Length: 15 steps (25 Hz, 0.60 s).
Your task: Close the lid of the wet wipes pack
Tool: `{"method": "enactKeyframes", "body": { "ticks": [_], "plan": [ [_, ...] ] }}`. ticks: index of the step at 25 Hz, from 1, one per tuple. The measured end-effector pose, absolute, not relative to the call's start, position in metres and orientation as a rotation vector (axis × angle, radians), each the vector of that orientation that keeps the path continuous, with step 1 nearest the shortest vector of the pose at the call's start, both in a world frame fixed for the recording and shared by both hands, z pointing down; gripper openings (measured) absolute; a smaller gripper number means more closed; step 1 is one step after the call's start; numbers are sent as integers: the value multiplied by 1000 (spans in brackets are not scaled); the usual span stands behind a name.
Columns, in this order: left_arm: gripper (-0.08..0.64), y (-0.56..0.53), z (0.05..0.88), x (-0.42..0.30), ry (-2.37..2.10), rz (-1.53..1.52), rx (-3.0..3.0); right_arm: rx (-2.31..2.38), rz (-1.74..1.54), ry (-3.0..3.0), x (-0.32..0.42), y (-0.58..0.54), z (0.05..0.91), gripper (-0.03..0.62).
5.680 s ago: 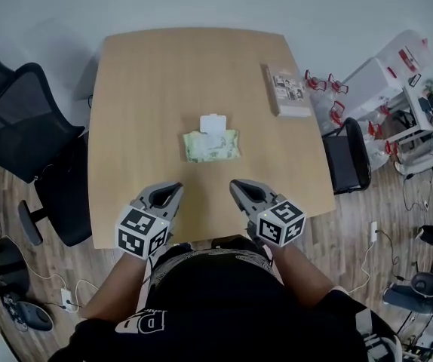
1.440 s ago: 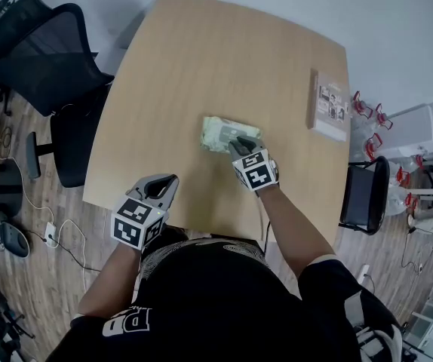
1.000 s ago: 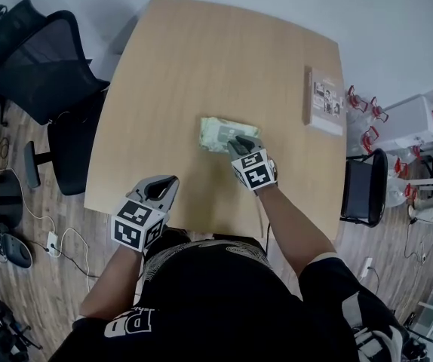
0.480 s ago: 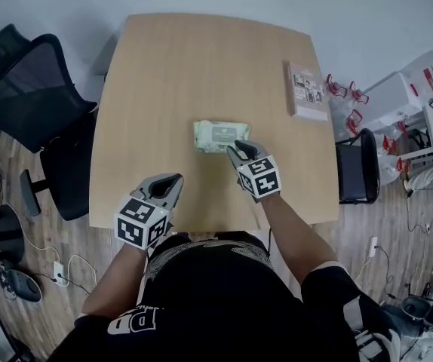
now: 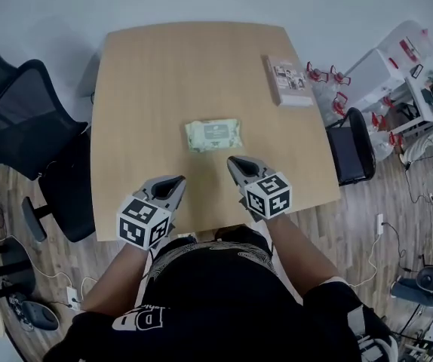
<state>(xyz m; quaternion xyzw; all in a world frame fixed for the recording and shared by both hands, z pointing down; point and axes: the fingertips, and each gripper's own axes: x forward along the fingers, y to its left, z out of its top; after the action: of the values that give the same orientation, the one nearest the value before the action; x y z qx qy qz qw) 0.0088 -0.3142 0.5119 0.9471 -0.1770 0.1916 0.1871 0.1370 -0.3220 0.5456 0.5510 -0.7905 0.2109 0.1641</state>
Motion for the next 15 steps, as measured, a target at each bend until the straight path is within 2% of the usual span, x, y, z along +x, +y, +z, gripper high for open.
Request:
{"method": "enactKeyframes", "body": {
  "ticks": [15],
  "plan": [
    [20, -241, 467, 44, -577, 358, 2661, 1471, 671, -2534, 131, -210, 473, 5]
  ]
}}
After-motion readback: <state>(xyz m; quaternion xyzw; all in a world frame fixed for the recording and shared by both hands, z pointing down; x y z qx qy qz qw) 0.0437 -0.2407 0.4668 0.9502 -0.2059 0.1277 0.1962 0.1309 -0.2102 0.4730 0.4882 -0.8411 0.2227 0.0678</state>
